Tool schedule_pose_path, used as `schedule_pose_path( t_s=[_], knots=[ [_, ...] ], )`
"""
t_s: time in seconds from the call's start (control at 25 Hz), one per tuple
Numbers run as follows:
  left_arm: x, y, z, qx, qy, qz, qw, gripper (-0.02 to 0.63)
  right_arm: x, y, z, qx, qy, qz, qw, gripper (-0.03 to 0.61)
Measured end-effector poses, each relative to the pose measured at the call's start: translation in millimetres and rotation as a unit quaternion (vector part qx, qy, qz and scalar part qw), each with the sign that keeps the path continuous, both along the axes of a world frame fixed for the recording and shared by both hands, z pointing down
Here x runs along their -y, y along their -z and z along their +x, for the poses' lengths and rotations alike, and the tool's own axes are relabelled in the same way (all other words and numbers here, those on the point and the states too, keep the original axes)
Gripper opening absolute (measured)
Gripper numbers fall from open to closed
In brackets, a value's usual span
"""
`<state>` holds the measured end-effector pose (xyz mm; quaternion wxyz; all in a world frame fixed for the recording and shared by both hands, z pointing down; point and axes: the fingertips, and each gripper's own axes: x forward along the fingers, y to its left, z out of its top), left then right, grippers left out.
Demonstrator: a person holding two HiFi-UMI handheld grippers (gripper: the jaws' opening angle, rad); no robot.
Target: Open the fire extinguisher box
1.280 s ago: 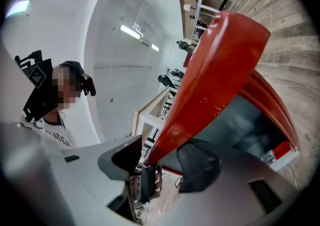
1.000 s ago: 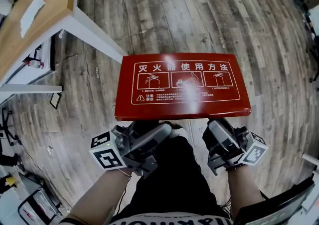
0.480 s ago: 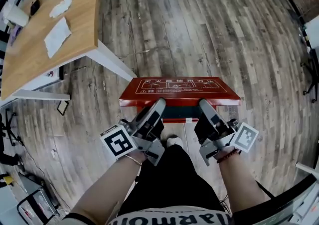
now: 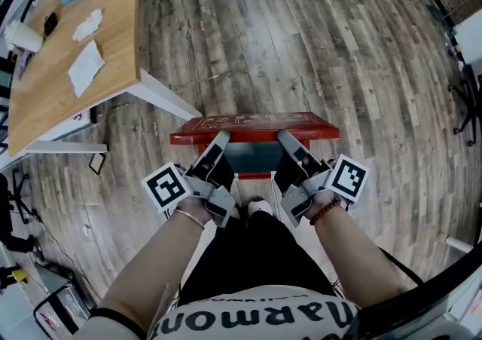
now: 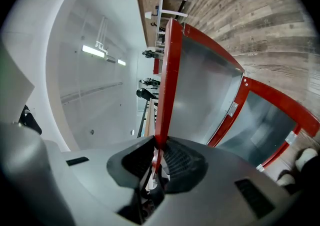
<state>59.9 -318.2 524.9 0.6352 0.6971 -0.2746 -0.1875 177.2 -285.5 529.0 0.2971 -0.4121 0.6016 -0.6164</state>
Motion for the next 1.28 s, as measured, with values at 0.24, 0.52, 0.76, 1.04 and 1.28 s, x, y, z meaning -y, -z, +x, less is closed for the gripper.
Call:
schedule_pose_path(
  t_s=[0.24,0.52,0.76,1.04,1.28],
  knots=[
    [14,2,2,0.003,0.013,-0.013,0.9998,0.072,16,3,2,-0.004,0.007,-0.003,1.0,0.06],
    [26,3,2,-0.005,0.02,-0.034,0.9992,0.066,26,5,6,-0.006,-0.02,-0.012,1.0,0.054],
    [43,3,9,-0.012,0.009,-0.039,0.9991,0.066,42,4,13,-0.005,-0.057,-0.011,0.998,0.044],
    [85,-2,14,-0.004,-0.027,-0.064,0.9976,0.066,83,4,17,-0.01,-0.086,-0.032,0.996,0.04],
    [91,-12,10,0.022,-0.045,-0.105,0.9932,0.066,94,4,19,-0.006,-0.115,-0.039,0.993,0.035]
  ],
)
